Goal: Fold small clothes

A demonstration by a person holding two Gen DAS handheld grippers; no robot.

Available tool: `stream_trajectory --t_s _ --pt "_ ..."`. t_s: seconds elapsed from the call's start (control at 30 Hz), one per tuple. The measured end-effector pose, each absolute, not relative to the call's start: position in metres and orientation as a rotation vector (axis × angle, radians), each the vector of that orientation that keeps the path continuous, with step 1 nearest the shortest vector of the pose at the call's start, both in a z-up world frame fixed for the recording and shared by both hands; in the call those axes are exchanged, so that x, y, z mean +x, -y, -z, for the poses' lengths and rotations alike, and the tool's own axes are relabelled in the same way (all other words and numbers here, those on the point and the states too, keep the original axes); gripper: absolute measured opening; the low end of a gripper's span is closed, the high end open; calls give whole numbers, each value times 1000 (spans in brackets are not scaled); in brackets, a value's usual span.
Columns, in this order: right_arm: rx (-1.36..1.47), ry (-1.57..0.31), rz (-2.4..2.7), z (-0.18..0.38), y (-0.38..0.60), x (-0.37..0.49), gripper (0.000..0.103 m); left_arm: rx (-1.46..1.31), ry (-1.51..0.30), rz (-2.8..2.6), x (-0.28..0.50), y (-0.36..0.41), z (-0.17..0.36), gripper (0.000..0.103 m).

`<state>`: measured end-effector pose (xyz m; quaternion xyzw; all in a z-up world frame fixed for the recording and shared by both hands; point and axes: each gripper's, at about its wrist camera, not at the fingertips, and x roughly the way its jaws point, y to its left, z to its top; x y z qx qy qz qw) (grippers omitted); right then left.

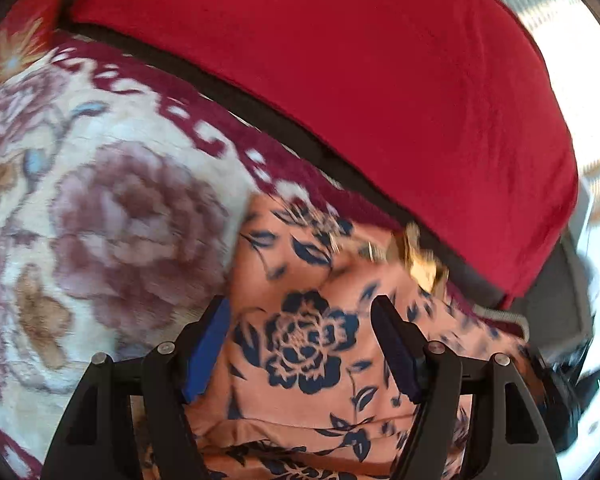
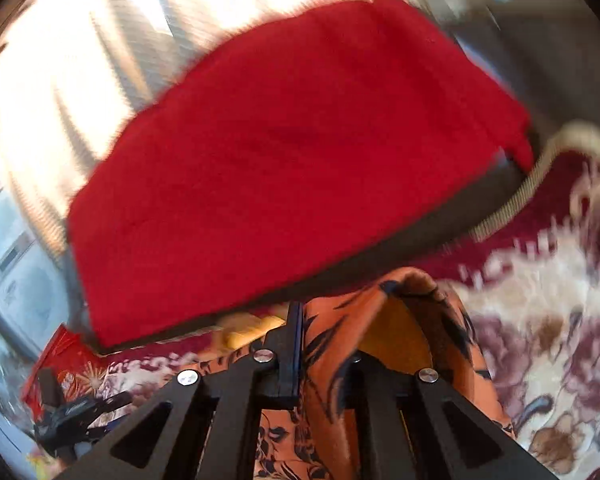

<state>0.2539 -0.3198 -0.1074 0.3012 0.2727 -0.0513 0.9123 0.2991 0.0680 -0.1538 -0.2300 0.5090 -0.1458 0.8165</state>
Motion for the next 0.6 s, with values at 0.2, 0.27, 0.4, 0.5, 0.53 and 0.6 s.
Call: stream_trajectory --t_s 0.2,0.27,0.4,0.5,0.53,0.6 --pt "1124 -681 168 210 414 254 10 -310 -1127 311 296 -26 166 73" --pt "1209 -646 211 217 439 239 10 -272 -1125 294 296 -18 169 73" --pt "1223 -494 246 199 462 211 11 -238 -1126 248 300 -8 176 73" --pt "1121 -501 44 172 439 218 11 -221 -1095 265 295 -1 170 73" --pt "1068 -538 -15 163 423 225 11 -218 -1088 280 293 2 168 73" --pt "982 -589 -98 154 395 237 11 -191 -1089 302 291 13 169 73"
